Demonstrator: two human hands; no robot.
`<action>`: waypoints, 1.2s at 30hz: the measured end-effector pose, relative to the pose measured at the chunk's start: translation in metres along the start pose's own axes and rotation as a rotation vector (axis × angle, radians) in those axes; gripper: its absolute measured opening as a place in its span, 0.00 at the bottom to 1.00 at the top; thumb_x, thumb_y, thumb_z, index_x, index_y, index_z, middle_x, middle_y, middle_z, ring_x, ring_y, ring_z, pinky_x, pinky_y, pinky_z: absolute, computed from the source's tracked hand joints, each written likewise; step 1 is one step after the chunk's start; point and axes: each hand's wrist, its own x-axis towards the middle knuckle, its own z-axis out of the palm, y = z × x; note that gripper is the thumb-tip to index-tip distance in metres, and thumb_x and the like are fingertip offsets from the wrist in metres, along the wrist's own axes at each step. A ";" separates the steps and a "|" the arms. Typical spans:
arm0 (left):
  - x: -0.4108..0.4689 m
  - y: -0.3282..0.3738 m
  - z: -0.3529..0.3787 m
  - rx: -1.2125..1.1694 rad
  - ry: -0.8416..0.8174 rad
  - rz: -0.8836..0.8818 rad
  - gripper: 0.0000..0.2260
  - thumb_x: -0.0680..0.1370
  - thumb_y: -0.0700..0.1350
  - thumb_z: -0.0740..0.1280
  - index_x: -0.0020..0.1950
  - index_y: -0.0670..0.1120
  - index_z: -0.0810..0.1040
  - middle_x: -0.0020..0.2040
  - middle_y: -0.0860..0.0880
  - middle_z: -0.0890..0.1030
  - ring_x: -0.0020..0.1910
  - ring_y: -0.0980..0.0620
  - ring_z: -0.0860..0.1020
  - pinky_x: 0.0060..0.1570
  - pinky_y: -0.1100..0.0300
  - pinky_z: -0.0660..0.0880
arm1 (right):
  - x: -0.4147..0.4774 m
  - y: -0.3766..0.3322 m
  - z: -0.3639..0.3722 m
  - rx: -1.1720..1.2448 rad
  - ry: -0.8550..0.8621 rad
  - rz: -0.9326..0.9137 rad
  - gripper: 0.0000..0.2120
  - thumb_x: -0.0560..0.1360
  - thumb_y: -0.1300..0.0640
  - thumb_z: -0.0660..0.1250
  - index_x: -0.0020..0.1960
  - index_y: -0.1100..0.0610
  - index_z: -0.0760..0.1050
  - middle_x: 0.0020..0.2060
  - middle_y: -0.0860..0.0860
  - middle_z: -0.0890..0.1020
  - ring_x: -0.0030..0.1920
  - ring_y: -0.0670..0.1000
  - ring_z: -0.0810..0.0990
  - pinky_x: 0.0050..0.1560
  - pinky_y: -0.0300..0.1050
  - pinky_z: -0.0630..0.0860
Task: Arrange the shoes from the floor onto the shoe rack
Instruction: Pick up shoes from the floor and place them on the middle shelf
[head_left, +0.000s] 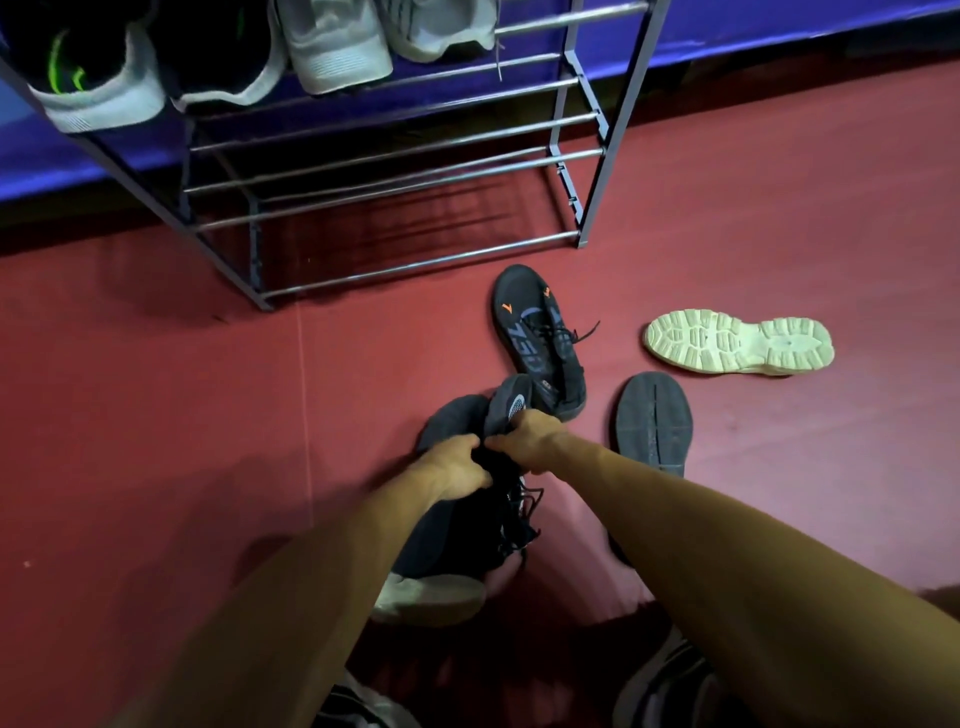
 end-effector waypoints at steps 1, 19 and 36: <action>0.002 -0.001 0.004 -0.032 0.001 -0.009 0.23 0.72 0.43 0.73 0.67 0.45 0.74 0.61 0.45 0.80 0.57 0.47 0.79 0.58 0.56 0.76 | 0.001 0.000 0.000 0.001 -0.005 -0.007 0.18 0.76 0.49 0.70 0.60 0.59 0.78 0.51 0.56 0.81 0.44 0.53 0.78 0.41 0.44 0.75; -0.060 0.038 -0.060 -0.462 0.255 0.099 0.19 0.75 0.47 0.70 0.64 0.53 0.69 0.54 0.51 0.81 0.44 0.55 0.77 0.32 0.63 0.70 | -0.061 -0.062 -0.064 0.218 0.162 -0.333 0.12 0.75 0.51 0.71 0.38 0.54 0.71 0.38 0.56 0.84 0.44 0.60 0.83 0.52 0.53 0.80; -0.183 0.134 -0.191 -0.767 0.331 0.375 0.03 0.74 0.44 0.67 0.43 0.52 0.75 0.22 0.58 0.69 0.22 0.60 0.66 0.36 0.63 0.69 | -0.163 -0.107 -0.190 0.387 0.207 -0.389 0.21 0.78 0.40 0.65 0.48 0.59 0.77 0.34 0.54 0.79 0.26 0.48 0.79 0.23 0.33 0.69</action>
